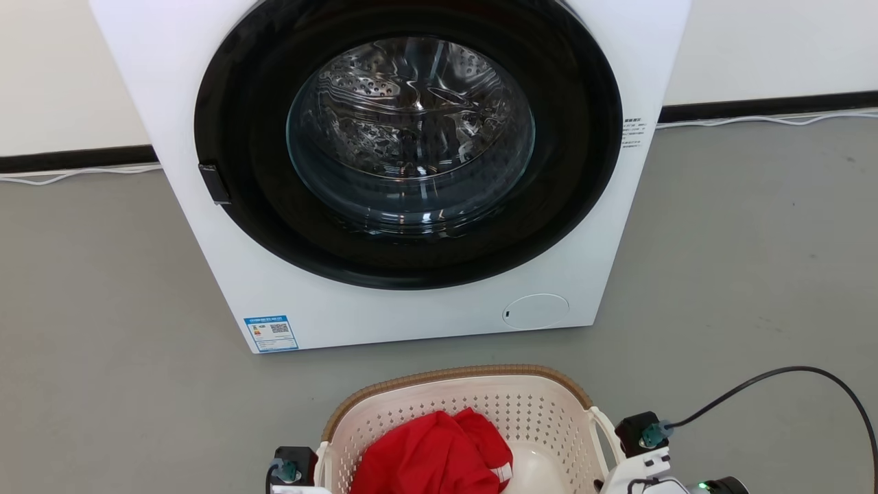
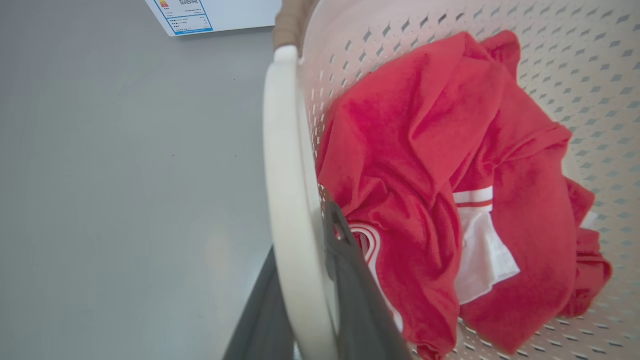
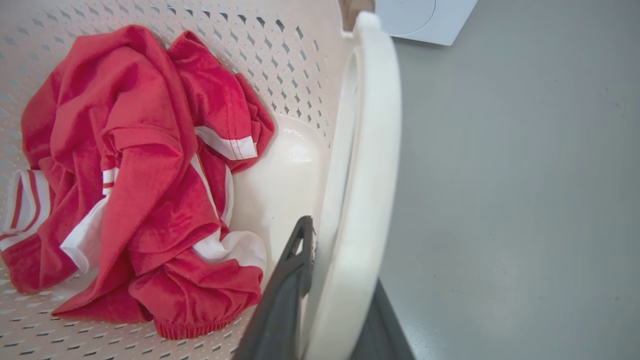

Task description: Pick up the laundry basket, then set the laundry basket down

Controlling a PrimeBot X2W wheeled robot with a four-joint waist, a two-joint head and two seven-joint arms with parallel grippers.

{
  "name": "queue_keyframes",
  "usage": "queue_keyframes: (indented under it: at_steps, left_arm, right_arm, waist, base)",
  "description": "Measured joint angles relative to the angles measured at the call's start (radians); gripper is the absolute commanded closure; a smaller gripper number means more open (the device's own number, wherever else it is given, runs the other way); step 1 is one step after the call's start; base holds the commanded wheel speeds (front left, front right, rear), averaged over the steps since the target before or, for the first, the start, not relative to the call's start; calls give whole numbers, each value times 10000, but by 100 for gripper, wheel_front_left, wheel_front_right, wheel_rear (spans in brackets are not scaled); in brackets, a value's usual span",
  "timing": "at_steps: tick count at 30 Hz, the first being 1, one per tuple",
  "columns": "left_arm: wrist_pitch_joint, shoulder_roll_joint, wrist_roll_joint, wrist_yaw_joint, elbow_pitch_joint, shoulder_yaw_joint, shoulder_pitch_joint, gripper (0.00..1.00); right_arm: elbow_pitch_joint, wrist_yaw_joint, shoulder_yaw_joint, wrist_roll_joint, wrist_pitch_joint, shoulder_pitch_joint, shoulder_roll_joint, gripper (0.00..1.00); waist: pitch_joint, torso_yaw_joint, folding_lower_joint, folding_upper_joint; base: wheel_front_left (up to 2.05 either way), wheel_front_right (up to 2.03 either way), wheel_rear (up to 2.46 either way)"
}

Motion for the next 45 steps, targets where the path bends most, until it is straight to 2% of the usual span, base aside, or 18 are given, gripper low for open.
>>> queue_keyframes:
  at_steps: [27, 36, 45]
  left_arm:
    - [-305, -12, -945, 65, 163, -865, -56, 100]
    - [-535, 0, -1024, 155, 267, -1127, -738, 100]
    - [-1039, 25, -922, 332, 497, -1185, -2342, 100]
  right_arm:
    - [146, 0, 205, 259, -186, -29, 33, 100]
    - [98, 0, 211, 267, -606, -430, -4, 100]
    - [-54, -10, 163, 242, -1478, -1609, -92, 100]
  waist:
    - [125, 133, 0, 0]
    - [851, 168, 0, 0]
    - [2380, 218, 1, 0]
  base:
    - [0, 0, 0]
    - [0, 0, 0]
    - [0, 0, 0]
